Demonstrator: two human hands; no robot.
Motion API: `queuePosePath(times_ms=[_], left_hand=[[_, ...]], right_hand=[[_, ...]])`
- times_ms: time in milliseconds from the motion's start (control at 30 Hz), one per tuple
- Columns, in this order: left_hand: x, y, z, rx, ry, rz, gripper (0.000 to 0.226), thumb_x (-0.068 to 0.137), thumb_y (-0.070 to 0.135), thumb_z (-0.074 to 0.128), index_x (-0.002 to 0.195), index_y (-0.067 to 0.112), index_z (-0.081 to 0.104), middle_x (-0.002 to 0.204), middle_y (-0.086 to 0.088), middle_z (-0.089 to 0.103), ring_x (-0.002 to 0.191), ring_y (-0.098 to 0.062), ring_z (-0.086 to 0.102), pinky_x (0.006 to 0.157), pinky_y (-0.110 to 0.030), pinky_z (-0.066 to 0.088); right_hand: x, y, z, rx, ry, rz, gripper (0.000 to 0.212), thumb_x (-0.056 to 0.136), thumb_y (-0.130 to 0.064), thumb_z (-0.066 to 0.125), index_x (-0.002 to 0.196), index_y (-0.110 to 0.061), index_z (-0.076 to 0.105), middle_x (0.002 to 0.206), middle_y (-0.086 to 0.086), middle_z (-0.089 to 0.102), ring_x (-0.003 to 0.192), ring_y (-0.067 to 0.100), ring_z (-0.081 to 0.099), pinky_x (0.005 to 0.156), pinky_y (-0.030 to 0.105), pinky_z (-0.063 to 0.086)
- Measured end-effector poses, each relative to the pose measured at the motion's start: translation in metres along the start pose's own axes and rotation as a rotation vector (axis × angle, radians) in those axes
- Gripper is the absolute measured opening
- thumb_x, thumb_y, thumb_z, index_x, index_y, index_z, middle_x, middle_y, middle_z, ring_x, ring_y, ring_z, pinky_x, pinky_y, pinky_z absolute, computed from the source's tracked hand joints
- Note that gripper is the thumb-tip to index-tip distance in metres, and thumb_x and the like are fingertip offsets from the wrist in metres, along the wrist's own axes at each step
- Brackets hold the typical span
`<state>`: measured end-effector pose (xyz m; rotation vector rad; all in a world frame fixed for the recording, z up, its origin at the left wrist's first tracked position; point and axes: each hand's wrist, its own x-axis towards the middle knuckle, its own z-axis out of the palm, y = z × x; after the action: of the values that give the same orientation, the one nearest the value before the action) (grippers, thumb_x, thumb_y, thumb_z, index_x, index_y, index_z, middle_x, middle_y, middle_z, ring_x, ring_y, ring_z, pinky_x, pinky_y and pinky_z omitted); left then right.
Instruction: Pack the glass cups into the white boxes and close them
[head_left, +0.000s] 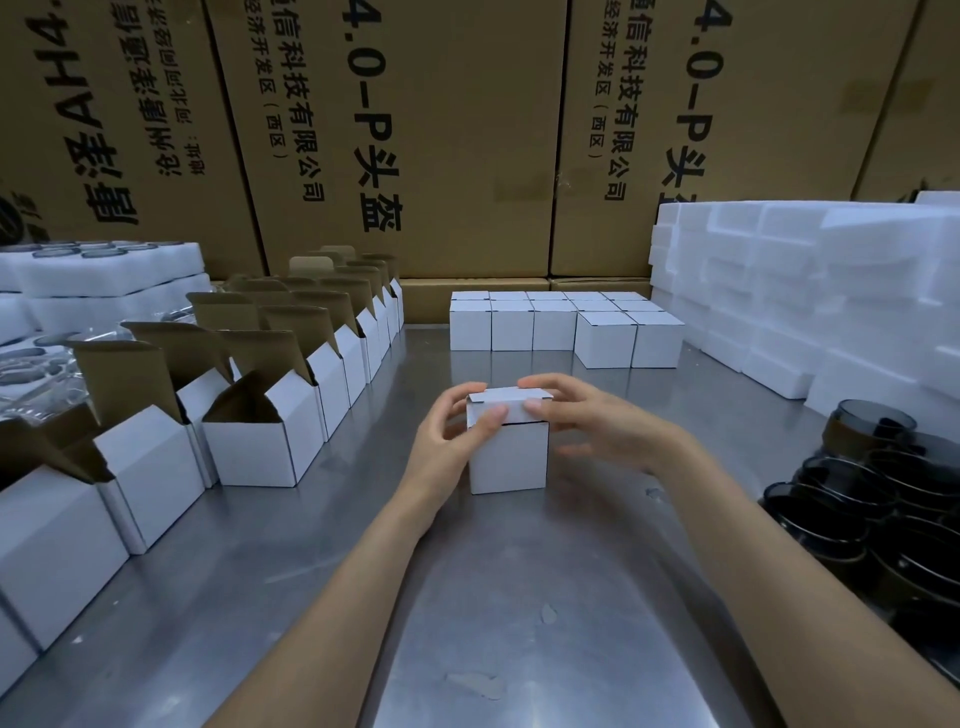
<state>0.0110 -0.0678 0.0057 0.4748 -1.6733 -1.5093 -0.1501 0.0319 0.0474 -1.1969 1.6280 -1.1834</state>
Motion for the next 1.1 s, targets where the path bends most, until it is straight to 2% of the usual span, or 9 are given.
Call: queuePosePath(times_ms=[233,400,500,633,733,867,967,1033,1100], left_hand=[[0.001,0.001,-0.002,-0.079,-0.020,-0.054,0.041,0.075,0.042,0.076,0.110,0.025,0.063,0.112,-0.003,0.066,0.102,-0.022,0.065,0.088,-0.039,0.051],[0.002,0.004,-0.002,-0.136,-0.068,-0.109,0.021,0.088,0.024,0.063,0.108,0.024,0.059,0.103,0.004,0.063,0.088,-0.013,0.063,0.077,-0.027,0.049],[0.001,0.006,-0.001,-0.135,-0.078,-0.132,0.019,0.092,0.018,0.055,0.110,0.023,0.056,0.104,0.003,0.060,0.090,-0.012,0.060,0.074,-0.023,0.047],[0.000,0.008,-0.002,-0.130,-0.086,-0.141,0.025,0.088,0.019,0.058,0.113,0.022,0.055,0.111,0.000,0.057,0.095,-0.014,0.057,0.075,-0.023,0.043],[-0.001,0.008,-0.001,-0.112,-0.089,-0.142,0.040,0.070,0.027,0.059,0.110,0.025,0.056,0.114,0.000,0.057,0.101,-0.015,0.055,0.081,-0.025,0.042],[-0.001,0.009,0.000,-0.098,-0.070,-0.164,0.052,0.066,0.027,0.055,0.117,0.031,0.054,0.130,-0.003,0.053,0.121,-0.021,0.050,0.105,-0.037,0.037],[0.001,0.006,0.000,-0.108,-0.072,-0.179,0.060,0.077,0.032,0.060,0.134,0.030,0.044,0.137,0.004,0.048,0.124,-0.013,0.050,0.109,-0.032,0.037],[0.003,0.003,0.003,-0.068,-0.093,-0.183,0.040,0.094,0.040,0.050,0.133,0.030,0.048,0.133,0.006,0.054,0.117,-0.005,0.056,0.104,-0.025,0.041],[0.005,-0.002,0.005,0.016,-0.046,-0.229,0.050,0.098,0.049,0.039,0.144,0.030,0.038,0.141,0.005,0.049,0.127,-0.010,0.049,0.111,-0.031,0.034]], right_hand=[[0.000,-0.001,0.002,-0.080,0.034,-0.050,0.050,0.068,-0.051,0.072,0.114,-0.038,0.058,0.121,-0.010,0.060,0.112,0.007,0.057,0.088,0.030,0.048],[-0.001,-0.007,0.002,-0.182,0.043,-0.036,0.042,0.079,-0.041,0.073,0.116,-0.035,0.054,0.130,-0.007,0.053,0.118,0.014,0.054,0.101,0.040,0.047],[-0.002,-0.010,0.002,-0.221,0.038,-0.018,0.043,0.079,-0.041,0.073,0.117,-0.036,0.053,0.133,-0.008,0.048,0.118,0.015,0.053,0.093,0.035,0.049],[-0.003,-0.010,0.002,-0.103,-0.008,0.076,0.044,0.079,-0.056,0.063,0.118,-0.037,0.053,0.132,-0.007,0.049,0.115,0.016,0.053,0.084,0.034,0.049],[-0.001,-0.008,0.002,-0.067,-0.008,0.103,0.037,0.086,-0.043,0.064,0.120,-0.036,0.052,0.133,-0.003,0.046,0.118,0.020,0.050,0.091,0.039,0.047],[0.002,-0.010,0.006,-0.080,-0.007,0.132,0.039,0.087,-0.034,0.065,0.121,-0.037,0.048,0.134,-0.002,0.041,0.120,0.020,0.046,0.092,0.041,0.046],[0.006,-0.008,0.014,-0.032,0.019,0.157,0.038,0.090,-0.034,0.058,0.125,-0.040,0.043,0.135,-0.003,0.040,0.118,0.021,0.044,0.090,0.037,0.042],[0.015,-0.003,0.024,0.007,0.113,0.135,0.048,0.093,-0.031,0.049,0.138,-0.040,0.034,0.139,-0.003,0.039,0.123,0.023,0.042,0.102,0.039,0.038],[0.024,0.003,0.037,0.098,0.211,0.072,0.052,0.096,-0.024,0.042,0.145,-0.033,0.028,0.138,-0.002,0.039,0.126,0.023,0.044,0.109,0.037,0.034]])
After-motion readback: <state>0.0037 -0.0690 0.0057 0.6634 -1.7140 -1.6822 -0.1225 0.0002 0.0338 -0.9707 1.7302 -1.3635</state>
